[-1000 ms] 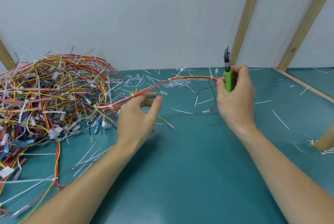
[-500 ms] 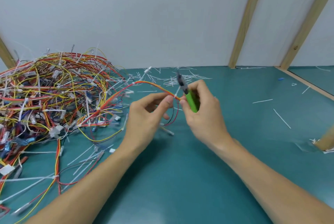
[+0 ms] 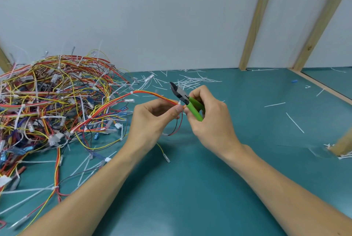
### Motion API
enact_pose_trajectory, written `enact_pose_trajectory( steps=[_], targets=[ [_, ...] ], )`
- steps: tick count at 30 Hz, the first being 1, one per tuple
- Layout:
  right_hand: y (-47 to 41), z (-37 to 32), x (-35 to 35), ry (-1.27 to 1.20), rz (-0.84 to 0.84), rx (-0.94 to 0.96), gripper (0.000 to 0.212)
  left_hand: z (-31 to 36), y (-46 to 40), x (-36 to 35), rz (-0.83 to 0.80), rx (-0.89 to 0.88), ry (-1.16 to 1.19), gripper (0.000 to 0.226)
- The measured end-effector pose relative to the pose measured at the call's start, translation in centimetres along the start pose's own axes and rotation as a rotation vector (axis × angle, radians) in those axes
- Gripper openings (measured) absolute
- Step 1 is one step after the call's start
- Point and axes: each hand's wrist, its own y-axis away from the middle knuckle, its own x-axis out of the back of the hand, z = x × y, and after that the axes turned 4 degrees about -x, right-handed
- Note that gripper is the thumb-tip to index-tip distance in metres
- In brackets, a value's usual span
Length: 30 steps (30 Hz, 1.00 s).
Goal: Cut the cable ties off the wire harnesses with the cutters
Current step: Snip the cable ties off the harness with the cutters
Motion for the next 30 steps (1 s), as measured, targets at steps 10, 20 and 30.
enact_pose_trajectory(
  steps=[10,20,30],
  targets=[
    [-0.6,0.2,0.8,-0.092,-0.112,-0.188,0.022,-1.5,-0.5,1.3,0.051,0.001,-0.041,0.003],
    [-1.4,2.3,2.1,0.181,-0.272,-0.251,0.033,-1.5,-1.0,2.1,0.156,-0.002,0.003,0.007],
    [-1.5,2.6,2.2,0.129,-0.281,-0.251,0.032,-1.6,-1.0,2.2,0.174,0.031,0.026,0.008]
  ],
)
